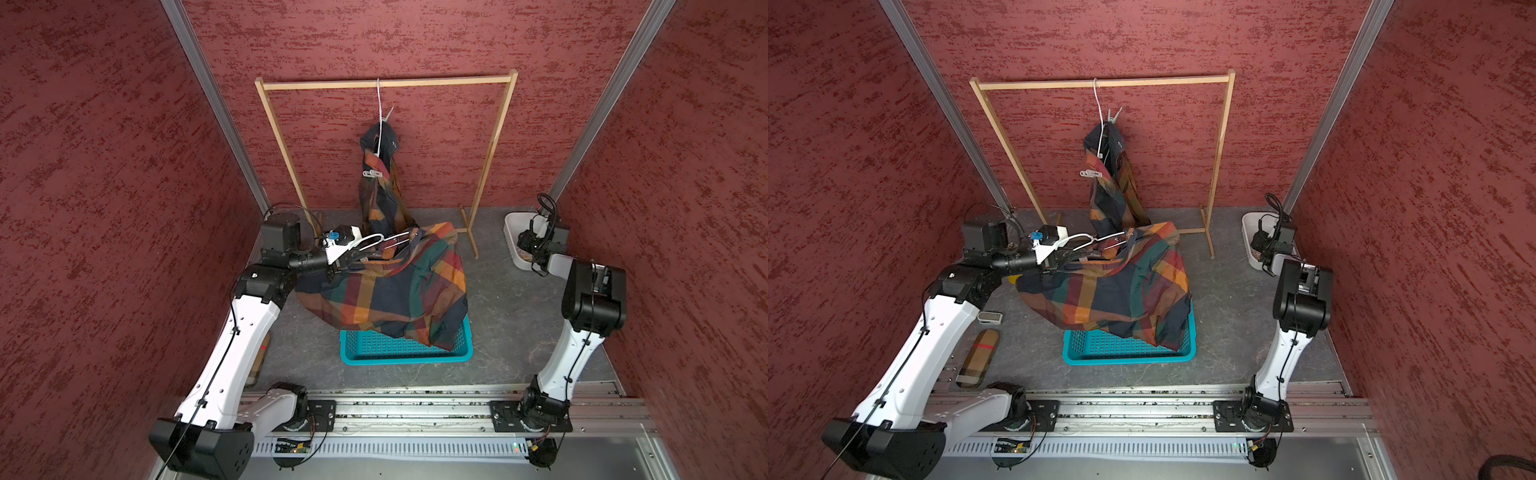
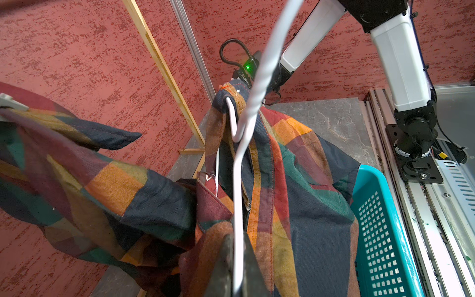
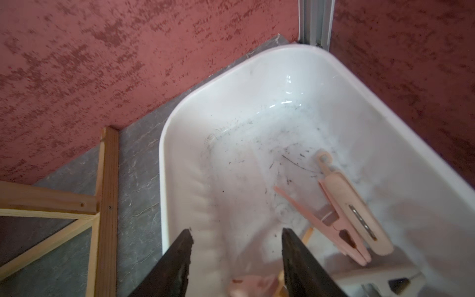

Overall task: Remove the clothespins securing long-sleeve shirts to the hanger
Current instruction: Place the clamp in the storage box, then remove the clamp from the hanger.

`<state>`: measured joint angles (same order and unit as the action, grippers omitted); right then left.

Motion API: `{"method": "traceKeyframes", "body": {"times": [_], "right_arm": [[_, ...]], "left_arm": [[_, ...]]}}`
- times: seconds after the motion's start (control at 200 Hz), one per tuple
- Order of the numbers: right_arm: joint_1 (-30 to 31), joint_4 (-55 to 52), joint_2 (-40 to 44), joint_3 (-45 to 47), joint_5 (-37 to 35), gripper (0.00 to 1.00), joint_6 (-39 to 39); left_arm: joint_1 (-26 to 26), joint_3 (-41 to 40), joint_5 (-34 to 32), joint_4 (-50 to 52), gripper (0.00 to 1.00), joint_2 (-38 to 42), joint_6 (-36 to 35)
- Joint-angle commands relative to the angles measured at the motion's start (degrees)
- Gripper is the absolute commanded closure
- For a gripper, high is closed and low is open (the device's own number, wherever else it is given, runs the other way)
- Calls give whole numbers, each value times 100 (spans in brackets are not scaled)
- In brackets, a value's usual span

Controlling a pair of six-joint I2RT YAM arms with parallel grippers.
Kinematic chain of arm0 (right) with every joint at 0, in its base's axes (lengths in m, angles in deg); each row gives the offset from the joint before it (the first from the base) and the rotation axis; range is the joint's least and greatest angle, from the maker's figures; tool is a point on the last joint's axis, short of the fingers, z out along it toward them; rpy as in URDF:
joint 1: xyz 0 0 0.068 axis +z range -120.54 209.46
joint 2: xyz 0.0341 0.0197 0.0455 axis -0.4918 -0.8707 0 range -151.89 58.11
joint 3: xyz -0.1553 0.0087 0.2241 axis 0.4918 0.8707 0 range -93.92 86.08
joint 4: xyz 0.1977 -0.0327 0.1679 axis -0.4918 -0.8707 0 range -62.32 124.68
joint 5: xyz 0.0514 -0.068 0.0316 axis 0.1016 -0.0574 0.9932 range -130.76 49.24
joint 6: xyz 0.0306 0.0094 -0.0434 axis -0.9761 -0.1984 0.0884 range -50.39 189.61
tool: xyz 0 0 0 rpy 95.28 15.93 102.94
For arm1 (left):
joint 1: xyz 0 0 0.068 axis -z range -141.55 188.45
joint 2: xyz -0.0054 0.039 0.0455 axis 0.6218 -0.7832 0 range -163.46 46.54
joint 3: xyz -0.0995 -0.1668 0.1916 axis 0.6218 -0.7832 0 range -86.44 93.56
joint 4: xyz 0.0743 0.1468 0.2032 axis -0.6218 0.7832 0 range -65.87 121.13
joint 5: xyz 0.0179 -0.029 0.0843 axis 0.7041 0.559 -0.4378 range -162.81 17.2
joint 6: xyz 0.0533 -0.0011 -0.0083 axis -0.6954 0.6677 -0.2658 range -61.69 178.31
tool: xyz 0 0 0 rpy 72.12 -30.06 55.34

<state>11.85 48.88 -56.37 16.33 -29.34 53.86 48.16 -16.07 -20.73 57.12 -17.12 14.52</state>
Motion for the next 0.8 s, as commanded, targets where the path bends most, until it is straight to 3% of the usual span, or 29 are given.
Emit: {"method": "traceKeyframes", "body": {"times": [0.0,0.255,0.366,0.581,0.791], "right_arm": [[-33,915,764,412,271,41,-163],[328,3737,2459,2586,2698,43,-590],[738,4293,3169,3207,3426,42,-428],[1843,3051,4639,3424,3492,40,918],[2701,1660,5106,2882,3484,37,1965]], "left_arm": [[30,3,5,-6,100,-15,-59],[22,3,21,14,100,-50,-93],[0,-1,69,14,100,-85,-92],[-40,3,140,-24,100,-86,-50],[-79,38,170,34,100,-109,-66]]}}
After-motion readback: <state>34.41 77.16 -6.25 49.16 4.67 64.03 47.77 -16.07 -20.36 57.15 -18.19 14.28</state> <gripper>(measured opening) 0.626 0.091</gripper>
